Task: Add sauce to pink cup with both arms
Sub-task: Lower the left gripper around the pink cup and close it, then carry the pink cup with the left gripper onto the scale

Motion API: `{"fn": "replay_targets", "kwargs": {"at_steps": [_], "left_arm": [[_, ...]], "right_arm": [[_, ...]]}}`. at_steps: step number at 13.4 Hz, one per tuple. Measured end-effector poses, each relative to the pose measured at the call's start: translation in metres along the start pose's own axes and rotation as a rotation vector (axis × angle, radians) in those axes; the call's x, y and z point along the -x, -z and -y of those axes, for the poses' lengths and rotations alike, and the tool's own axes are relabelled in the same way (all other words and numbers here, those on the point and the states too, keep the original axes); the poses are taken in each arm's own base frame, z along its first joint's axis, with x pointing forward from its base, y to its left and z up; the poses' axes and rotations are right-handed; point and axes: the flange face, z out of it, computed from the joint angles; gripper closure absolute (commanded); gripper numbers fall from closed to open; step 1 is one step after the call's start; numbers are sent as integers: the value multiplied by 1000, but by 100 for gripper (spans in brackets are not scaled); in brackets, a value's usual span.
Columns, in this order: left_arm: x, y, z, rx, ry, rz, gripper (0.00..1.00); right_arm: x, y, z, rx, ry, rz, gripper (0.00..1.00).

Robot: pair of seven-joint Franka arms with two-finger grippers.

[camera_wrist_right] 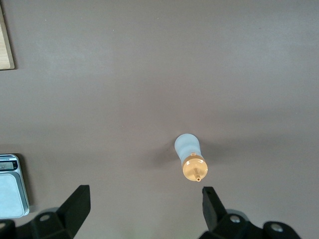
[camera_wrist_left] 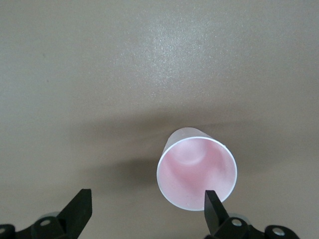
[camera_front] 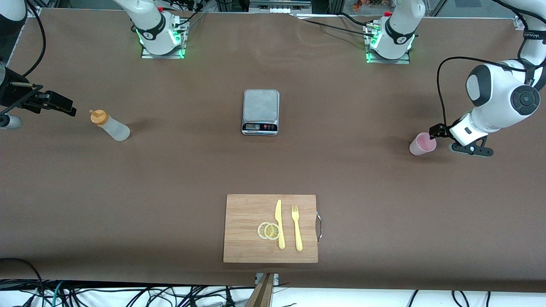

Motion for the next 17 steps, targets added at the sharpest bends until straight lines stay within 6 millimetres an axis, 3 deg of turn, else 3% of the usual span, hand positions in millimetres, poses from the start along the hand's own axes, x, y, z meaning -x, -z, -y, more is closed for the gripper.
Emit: {"fn": "replay_targets", "kwargs": {"at_steps": [4,9,13,15,16,17], "left_arm": [[12,-25,-5,-8,-2,-36,1],[15,-34,-9,5,7,-30,21],[15,-43,-10,16,17,-20,72],[15,-46,-11,20,22,-20,92],[14,-46,-11,20,23,-22,100],[14,-46,-11,21,24,-24,100]], "right_arm": [[0,0,0,0,0,0,0],[0,0,0,0,0,0,0],[0,0,0,0,-1,0,0],[0,0,0,0,-1,0,0],[0,0,-1,0,-1,0,0],[0,0,0,0,-1,0,0]]}}
